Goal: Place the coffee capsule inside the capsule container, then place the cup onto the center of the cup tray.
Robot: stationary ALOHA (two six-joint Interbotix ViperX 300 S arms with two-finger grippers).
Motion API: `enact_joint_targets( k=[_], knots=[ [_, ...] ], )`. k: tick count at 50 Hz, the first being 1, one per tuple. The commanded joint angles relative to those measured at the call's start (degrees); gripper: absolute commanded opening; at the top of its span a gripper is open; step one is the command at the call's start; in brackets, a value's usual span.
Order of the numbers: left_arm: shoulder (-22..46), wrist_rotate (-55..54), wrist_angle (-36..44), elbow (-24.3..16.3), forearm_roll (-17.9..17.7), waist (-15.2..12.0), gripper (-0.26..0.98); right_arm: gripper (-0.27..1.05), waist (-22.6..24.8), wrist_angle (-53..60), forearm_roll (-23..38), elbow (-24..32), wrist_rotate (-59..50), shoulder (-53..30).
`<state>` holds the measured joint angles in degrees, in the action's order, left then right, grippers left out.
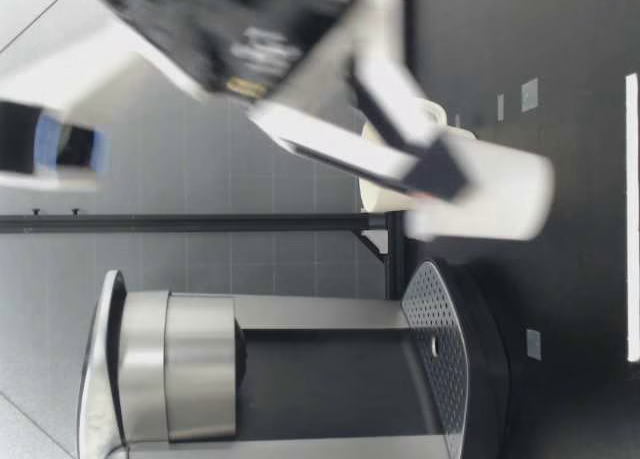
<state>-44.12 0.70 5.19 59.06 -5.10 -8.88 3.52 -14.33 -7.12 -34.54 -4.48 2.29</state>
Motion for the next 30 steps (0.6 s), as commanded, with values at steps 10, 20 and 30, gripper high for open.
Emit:
enact_joint_targets(
  k=[10, 20, 30],
  knots=[
    [9.9, 1.1, -19.2, -18.2, 1.7, -3.2, 0.16, 0.47, 0.2, 4.8, -1.8, -5.7, -4.6, 8.2],
    [19.5, -0.1, -44.9, -35.4, 8.2, -3.2, 0.16, 0.47, 0.3, 9.1, -1.8, -11.0, -5.8, 12.0],
    [28.7, -5.5, -63.8, -49.7, 19.2, 1.3, 0.16, 0.47, 0.3, 12.3, -0.3, -15.6, -5.7, 15.6]
  ],
)
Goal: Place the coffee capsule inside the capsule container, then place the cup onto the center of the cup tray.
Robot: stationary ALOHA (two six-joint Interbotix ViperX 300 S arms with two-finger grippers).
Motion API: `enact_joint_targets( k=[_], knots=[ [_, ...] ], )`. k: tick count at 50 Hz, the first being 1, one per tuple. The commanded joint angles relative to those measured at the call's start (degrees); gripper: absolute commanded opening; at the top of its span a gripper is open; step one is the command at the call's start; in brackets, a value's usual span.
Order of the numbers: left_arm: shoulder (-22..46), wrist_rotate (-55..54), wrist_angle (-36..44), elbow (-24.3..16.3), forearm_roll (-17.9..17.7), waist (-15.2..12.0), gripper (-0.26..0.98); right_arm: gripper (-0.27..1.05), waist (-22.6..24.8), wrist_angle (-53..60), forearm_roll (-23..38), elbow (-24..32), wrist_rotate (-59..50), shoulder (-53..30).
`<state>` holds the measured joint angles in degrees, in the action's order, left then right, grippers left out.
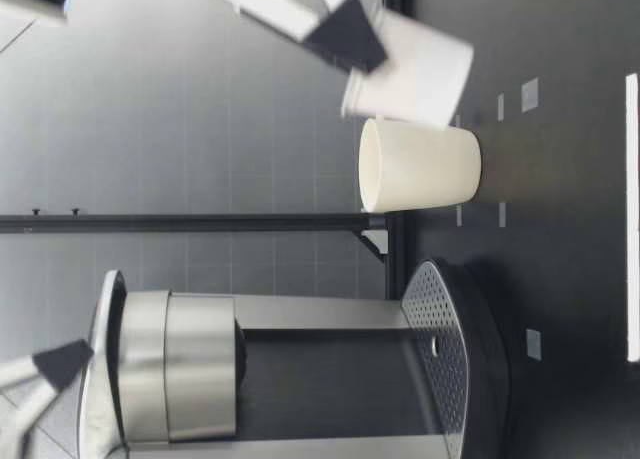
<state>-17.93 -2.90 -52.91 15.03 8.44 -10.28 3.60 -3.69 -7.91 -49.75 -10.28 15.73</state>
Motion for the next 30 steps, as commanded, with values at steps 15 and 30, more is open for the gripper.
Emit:
enact_joint_targets(
  k=[15, 30],
  knots=[
    [17.9, -16.4, -33.3, -13.9, 45.2, 15.4, 0.16, 0.47, 0.1, 11.4, 1.9, -7.9, 0.2, 6.9],
    [24.3, -19.8, -35.2, -11.7, 53.4, 17.1, 0.16, 0.47, 0.1, 14.2, 2.1, -11.4, 0.3, 8.6]
  ],
)
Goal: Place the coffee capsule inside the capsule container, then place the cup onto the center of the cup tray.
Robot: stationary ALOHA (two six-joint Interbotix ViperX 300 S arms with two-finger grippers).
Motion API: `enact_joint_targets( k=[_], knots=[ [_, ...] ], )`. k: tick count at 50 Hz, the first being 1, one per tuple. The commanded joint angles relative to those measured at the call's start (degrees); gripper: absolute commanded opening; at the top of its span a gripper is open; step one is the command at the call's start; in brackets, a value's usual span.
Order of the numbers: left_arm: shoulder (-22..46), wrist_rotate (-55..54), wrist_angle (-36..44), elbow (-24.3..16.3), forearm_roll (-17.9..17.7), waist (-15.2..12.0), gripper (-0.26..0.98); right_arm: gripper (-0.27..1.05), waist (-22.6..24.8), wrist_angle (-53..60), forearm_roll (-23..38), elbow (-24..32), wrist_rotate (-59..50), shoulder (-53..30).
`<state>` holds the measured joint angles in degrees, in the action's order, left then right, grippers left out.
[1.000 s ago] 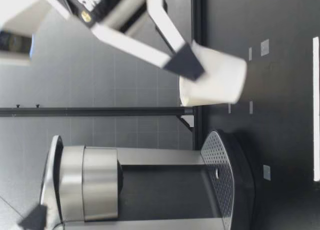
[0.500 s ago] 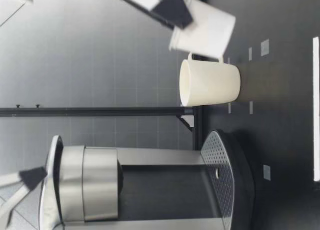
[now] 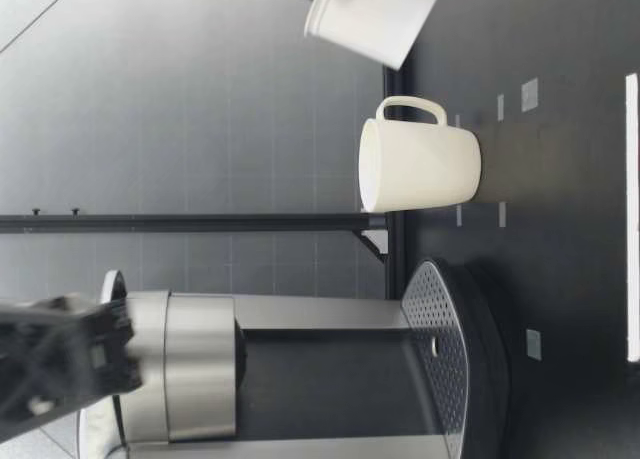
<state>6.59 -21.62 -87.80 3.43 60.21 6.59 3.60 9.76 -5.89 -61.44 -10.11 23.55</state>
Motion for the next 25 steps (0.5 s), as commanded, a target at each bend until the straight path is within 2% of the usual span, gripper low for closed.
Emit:
enact_joint_targets(
  k=[1, 25],
  knots=[
    [-0.1, -1.5, -0.2, 0.3, 2.2, 0.2, 0.16, 0.47, 0.2, 0.7, 0.1, 0.2, 0.1, 0.7],
    [-0.6, -7.4, 1.3, 7.6, 12.0, -0.1, 0.16, 0.47, 0.2, 1.1, 0.4, 0.1, 0.6, 0.4]
  ],
)
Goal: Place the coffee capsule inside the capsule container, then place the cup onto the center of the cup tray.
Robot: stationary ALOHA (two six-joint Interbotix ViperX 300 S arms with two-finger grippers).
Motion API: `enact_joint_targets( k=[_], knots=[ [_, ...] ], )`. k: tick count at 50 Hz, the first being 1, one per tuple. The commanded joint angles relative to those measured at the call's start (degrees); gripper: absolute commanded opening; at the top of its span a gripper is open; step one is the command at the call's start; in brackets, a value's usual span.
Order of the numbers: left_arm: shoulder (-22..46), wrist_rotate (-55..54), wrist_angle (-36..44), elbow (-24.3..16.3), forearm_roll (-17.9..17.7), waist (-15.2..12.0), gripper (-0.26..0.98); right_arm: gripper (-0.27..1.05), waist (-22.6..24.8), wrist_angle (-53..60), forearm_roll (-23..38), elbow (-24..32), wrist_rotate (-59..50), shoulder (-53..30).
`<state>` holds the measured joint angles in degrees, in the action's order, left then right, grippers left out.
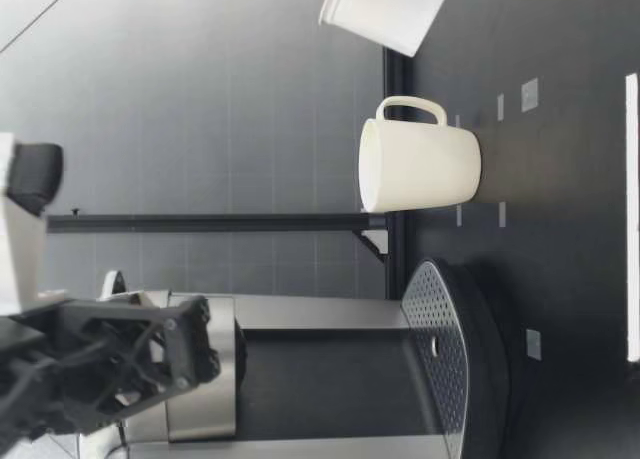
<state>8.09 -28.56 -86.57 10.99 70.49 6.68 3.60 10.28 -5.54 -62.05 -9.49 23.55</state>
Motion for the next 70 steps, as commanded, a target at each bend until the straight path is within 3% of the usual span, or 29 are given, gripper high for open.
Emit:
enact_joint_targets(
  k=[1, 12, 43, 70],
  knots=[
    [-2.2, -0.5, 0.0, 0.2, 1.8, -0.3, 0.16, 0.47, 0.1, 0.6, 0.2, 0.7, 0.0, 0.4],
    [-3.1, -3.0, 0.1, 1.9, 2.9, -2.5, 0.16, 0.47, 0.2, 1.2, 0.1, 0.9, 0.0, 0.4],
    [-5.6, -2.7, -4.0, 0.4, 14.0, -2.4, 0.16, 0.47, 0.2, 2.2, 0.1, 1.1, -0.3, 0.3],
    [-9.3, -3.1, -4.6, 0.1, 17.9, -2.4, 0.16, 0.47, 0.1, 3.1, 0.1, 1.4, -0.4, 0.1]
  ],
)
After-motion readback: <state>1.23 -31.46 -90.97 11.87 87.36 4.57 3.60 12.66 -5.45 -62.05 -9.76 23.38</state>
